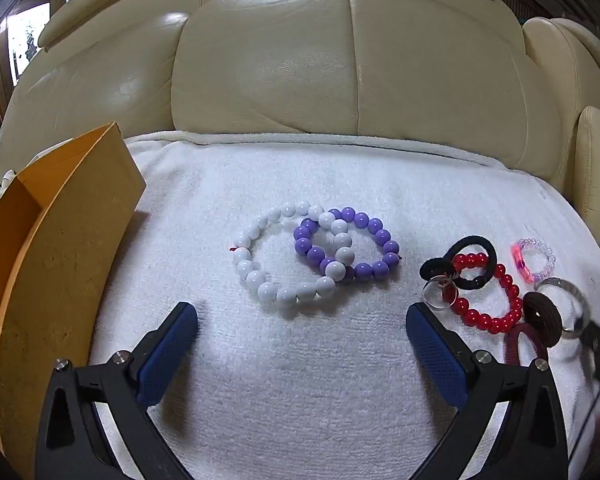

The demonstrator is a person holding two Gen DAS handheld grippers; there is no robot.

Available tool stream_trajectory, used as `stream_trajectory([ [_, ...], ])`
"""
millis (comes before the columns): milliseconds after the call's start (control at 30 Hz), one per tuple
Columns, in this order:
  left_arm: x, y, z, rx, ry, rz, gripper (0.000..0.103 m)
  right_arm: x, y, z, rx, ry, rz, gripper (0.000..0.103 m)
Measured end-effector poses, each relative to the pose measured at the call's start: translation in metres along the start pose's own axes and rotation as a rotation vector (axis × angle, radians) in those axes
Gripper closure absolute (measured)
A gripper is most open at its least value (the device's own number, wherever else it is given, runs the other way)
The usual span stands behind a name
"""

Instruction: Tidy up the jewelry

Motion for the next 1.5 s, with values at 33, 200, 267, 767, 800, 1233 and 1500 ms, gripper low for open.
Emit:
stream_trajectory([
  [33, 0.000, 0.000, 0.000, 0.004, -0.003, -0.002, 0.000, 0.002, 0.005, -0.001, 0.013, -0.009, 0.000, 0.000],
  [200, 0.013, 0.008, 0.006, 0.094, -0.064, -0.106, 0.000, 0.024, 0.014, -0.004, 0.182, -0.100, -0.132, 0.000],
  [267, 0.030, 0.017, 0.016, 0.044, -0.075, -0.133, 0.000, 0.047, 0.020, 0.007, 0.173, -0.120, -0.064, 0.000],
  [767, 0.197, 0.036, 0.016, -0.056, -0.228, 0.249, 0.000, 0.158, 0.035, -0.006, 0.197, -0.282, 0.157, 0.000],
  [800, 0.202, 0.038, 0.017, -0.059, -0.224, 0.258, 0.000, 0.158, 0.035, -0.008, 0.194, -0.293, 0.156, 0.000],
  [1233, 0.186, 0.035, 0.014, -0.067, -0.204, 0.238, 0.000, 0.144, 0.028, -0.025, 0.211, -0.326, 0.142, 0.000],
  [1500, 0.177, 0.033, 0.008, -0.061, -0.215, 0.218, 0.000, 0.142, 0.025, -0.029, 0.209, -0.354, 0.128, 0.000],
])
Point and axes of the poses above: each gripper's, at about its wrist camera, not at the fingertips, and x roughly against the way its jaws point, z to its right, y to its underside, the point moved 3 cm from there along -x, roughly the way its jaws point, and after that the axes turned 8 degrees about -z, right-handed, at the moved point
